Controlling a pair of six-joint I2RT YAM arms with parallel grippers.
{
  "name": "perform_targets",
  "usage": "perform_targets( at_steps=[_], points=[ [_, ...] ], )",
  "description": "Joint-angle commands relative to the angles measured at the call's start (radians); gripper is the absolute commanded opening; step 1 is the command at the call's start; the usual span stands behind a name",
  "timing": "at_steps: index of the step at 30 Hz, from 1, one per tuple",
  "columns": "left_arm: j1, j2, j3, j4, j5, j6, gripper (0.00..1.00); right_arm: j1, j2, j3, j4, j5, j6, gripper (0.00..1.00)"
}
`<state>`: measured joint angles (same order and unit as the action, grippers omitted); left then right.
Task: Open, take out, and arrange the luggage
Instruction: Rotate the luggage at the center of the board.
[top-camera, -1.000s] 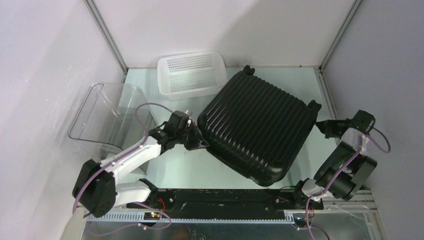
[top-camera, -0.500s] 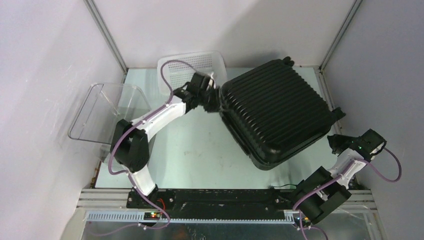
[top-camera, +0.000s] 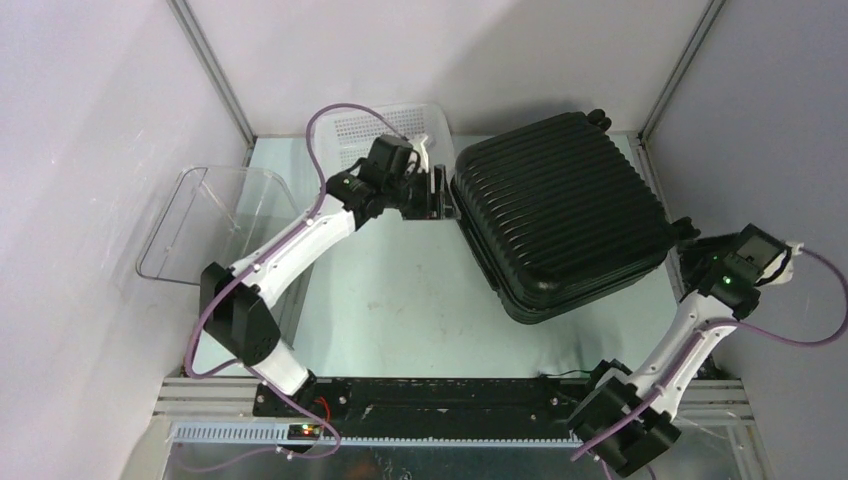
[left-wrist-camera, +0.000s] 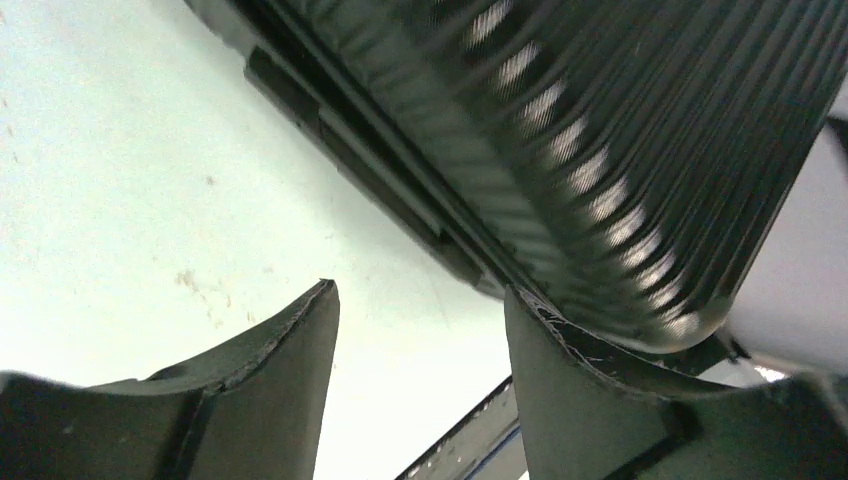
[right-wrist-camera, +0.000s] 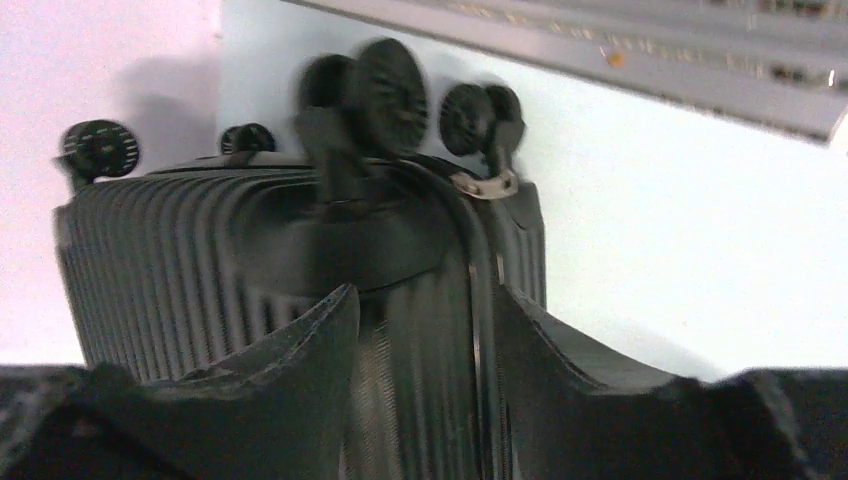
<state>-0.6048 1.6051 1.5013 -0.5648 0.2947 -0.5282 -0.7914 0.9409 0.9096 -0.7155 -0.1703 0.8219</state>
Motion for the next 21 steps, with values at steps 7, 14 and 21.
perform_targets(
  at_steps=[7,14,21],
  points=[
    [-0.121,-0.168,-0.092,-0.043,-0.062,0.039,0.67,0.09,-0.012,0.227,0.112,-0.106,-0.331,0.99],
    [-0.164,-0.183,-0.142,-0.047,-0.093,0.022,0.67,0.211,0.209,0.413,0.123,-0.12,-0.485,0.88],
    [-0.193,-0.189,-0.219,0.07,-0.091,-0.033,0.67,0.289,0.428,0.589,0.01,-0.15,-0.605,0.86]
  ],
)
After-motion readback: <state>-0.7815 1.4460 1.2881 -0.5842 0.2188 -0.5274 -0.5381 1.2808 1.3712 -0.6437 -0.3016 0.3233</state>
